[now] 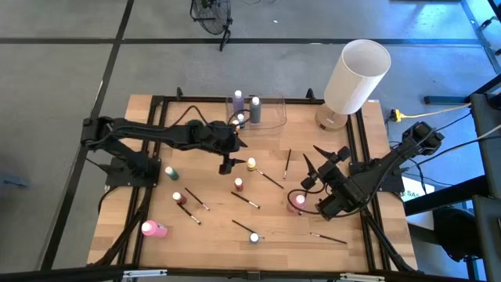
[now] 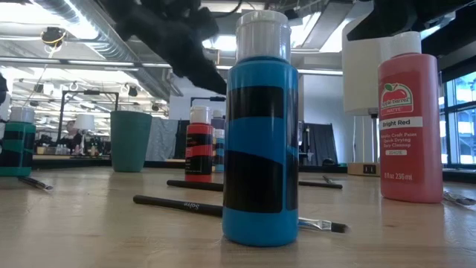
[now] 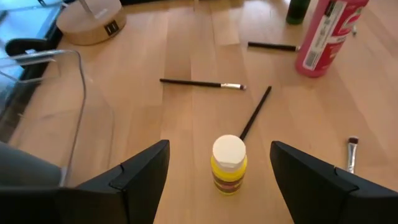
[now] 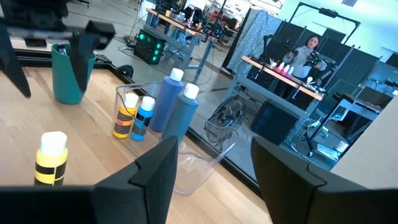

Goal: Pick & Place Paint Supplies
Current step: Put the yellow paint bottle into the transparent bin

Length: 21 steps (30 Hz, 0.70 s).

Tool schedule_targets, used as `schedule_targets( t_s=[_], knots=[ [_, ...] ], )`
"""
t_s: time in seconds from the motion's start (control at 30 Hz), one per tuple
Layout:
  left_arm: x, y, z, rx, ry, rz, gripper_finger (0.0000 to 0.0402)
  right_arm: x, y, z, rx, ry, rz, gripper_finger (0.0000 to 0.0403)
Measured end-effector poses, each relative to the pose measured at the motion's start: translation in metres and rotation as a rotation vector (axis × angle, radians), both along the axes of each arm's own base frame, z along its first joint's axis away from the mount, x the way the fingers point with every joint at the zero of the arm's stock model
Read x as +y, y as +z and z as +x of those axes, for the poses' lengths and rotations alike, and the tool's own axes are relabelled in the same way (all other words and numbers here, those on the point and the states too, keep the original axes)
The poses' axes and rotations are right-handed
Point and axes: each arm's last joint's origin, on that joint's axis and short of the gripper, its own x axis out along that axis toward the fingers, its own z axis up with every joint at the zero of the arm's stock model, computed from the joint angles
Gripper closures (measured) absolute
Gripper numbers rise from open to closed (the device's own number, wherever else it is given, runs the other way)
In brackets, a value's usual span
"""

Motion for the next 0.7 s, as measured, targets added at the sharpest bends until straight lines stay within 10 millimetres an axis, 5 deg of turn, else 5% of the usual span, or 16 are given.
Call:
schedule_targets(
  t_s=[0.7],
  knots=[
    [-0.008,-0.021,0.016,0.004,-0.11,-0.066,0.0128,0.0,0.0,0.0,0.007,-0.001,0.004,0.0197]
  ],
)
